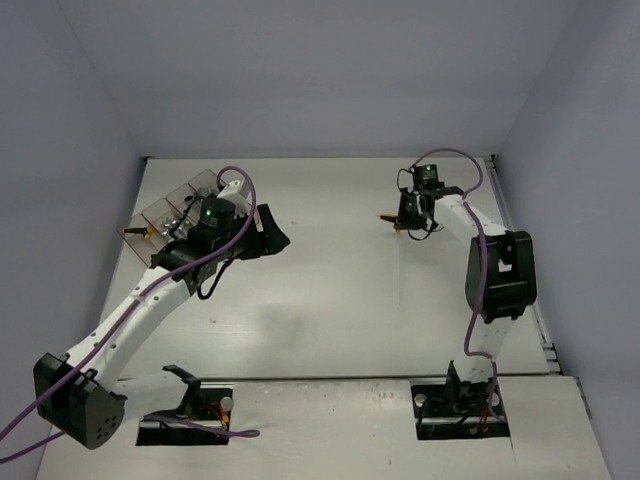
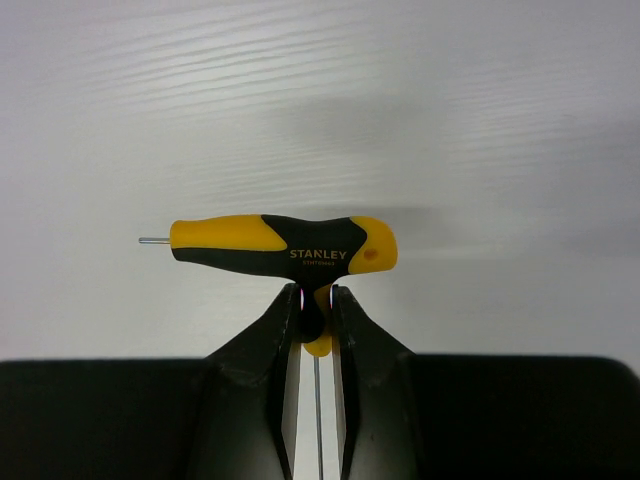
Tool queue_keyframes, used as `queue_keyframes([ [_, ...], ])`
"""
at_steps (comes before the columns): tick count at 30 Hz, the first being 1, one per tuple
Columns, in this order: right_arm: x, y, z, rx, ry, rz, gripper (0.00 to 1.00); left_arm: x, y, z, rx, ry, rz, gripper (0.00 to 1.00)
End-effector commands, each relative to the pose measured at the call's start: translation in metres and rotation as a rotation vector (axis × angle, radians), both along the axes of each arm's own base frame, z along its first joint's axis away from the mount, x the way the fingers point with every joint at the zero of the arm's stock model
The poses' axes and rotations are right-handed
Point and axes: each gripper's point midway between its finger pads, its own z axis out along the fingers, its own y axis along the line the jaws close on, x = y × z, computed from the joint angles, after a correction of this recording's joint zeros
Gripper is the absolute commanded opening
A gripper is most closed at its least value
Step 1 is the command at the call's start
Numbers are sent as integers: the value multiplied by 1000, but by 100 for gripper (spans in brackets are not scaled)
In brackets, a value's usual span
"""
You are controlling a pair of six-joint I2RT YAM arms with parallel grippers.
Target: Sort the tools into containers
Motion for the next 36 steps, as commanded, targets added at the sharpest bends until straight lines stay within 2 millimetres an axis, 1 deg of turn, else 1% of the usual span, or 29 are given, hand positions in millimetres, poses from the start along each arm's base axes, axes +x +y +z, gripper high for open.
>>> queue_keyframes([
  [1,-15,78,93,156,-194,229,0,29,-32,53,-183,-144,-30,65],
  [2,-22,93,98,173,-201,272,0,33,-37,55,-201,-141,-37,65],
  [3,-29,101,103,187,-208,298,0,38,-41,51,-204,-125,-40,65],
  [9,-63,156,122,240,-254,447,0,54,-60,66,-249,-133,-84,65],
  [11,-69,168,124,265,-261,471,0,59,-63,60,-240,-121,-83,66],
  [12,-74,178,125,279,-261,493,0,61,-65,59,-241,-115,-86,66],
  [14,-78,188,125,286,-263,518,0,64,-70,56,-241,-106,-89,66],
  [16,-83,196,126,293,-267,539,0,66,-79,53,-238,-100,-104,66],
  [19,-84,201,129,313,-274,542,0,68,-84,47,-220,-79,-110,66],
  [24,-84,210,142,340,-317,552,0,74,-87,23,-166,-7,-87,66],
  [29,-86,216,146,353,-331,557,0,69,-96,21,-179,24,-107,66],
  [34,-90,220,147,363,-333,562,0,70,-96,13,-163,31,-88,64],
  [36,-90,223,149,371,-344,567,0,72,-97,12,-169,30,-85,61],
])
